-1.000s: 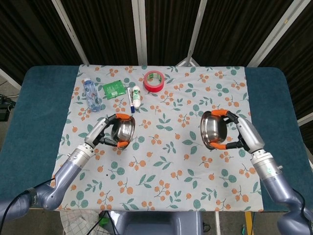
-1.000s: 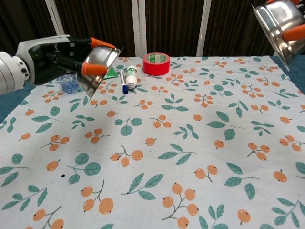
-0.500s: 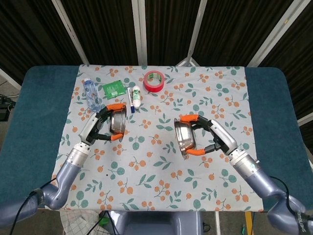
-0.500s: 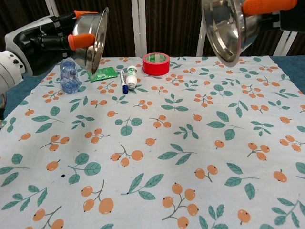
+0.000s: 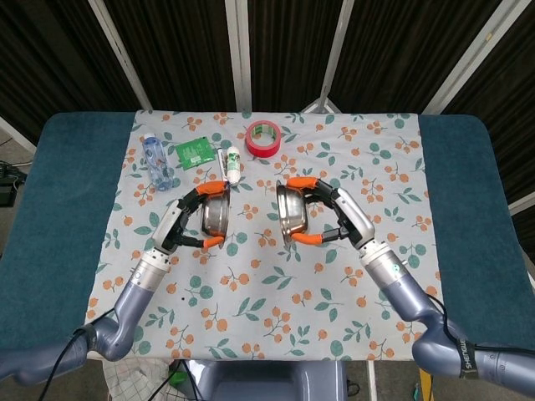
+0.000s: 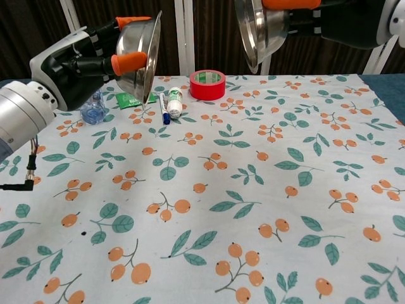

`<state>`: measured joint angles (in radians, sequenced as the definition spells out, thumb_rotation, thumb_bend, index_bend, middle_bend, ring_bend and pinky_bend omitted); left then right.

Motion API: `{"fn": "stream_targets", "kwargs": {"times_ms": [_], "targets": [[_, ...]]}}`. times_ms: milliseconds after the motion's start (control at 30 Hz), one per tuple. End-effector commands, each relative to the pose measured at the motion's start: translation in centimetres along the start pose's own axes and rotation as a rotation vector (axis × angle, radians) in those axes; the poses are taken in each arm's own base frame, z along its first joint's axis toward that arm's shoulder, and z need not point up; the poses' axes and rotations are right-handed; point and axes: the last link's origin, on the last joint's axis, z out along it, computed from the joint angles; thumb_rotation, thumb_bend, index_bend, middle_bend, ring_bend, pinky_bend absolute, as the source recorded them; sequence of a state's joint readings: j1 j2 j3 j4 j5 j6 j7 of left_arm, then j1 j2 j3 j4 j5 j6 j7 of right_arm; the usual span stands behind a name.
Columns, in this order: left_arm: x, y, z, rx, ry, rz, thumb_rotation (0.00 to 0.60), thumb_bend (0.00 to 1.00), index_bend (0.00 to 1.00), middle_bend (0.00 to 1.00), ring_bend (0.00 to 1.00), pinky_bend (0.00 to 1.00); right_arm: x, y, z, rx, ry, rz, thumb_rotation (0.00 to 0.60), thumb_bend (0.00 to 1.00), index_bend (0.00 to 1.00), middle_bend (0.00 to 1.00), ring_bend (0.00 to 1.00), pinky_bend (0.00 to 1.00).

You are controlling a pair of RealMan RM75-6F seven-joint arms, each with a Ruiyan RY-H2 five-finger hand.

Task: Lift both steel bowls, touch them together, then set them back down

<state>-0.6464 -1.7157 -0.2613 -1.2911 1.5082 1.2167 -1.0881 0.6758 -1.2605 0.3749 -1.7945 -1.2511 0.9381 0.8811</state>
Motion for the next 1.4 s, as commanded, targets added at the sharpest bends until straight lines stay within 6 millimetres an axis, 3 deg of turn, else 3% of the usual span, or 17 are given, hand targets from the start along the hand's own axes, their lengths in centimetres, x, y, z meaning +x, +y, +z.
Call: {"fn": "stream_targets", "kwargs": {"times_ms": [33, 400, 1000, 1100, 1400], "targets": [[-0.7, 0.2, 0.1, -0.064, 0.017, 0.0, 0.6, 0.07, 0.34, 0.16, 0.16, 0.33, -0.4, 0.8, 0.5, -0.012, 0.012, 0.011, 0.6, 0.05, 0.44, 0.31, 0.38, 0.3], [-2.6, -0.5, 1.0, -0.133, 0.025, -0.007, 0.6, 0.07, 0.34, 0.16, 0.14, 0.33, -3.0, 2.2, 1.6, -0.071, -0.007, 0.1, 0.6, 0.05, 0.44, 0.31, 0.38, 0.3], [-6.9, -1.6, 2.0, -0.197, -0.021, -0.046, 0.6, 0.07, 0.34, 0.16, 0.14, 0.33, -7.9, 2.3, 2.2, -0.108, -0.138, 0.083, 0.6, 0.05, 0.44, 0.31, 0.38, 0.3], [-7.0, -1.5, 1.8, -0.207, -0.031, -0.057, 0.6, 0.07, 0.34, 0.16, 0.14, 0.33, -7.8, 2.1, 2.2, -0.107, -0.133, 0.085, 0.6, 0.05, 0.44, 0.31, 0.38, 0.3], [-4.6, -0.8, 0.7, -0.214, -0.011, -0.037, 0.6, 0.07, 0.34, 0.16, 0.14, 0.33, -4.5, 1.3, 1.8, -0.096, -0.046, 0.093, 0.6, 0.05, 0.44, 0.31, 0.38, 0.3]]}}
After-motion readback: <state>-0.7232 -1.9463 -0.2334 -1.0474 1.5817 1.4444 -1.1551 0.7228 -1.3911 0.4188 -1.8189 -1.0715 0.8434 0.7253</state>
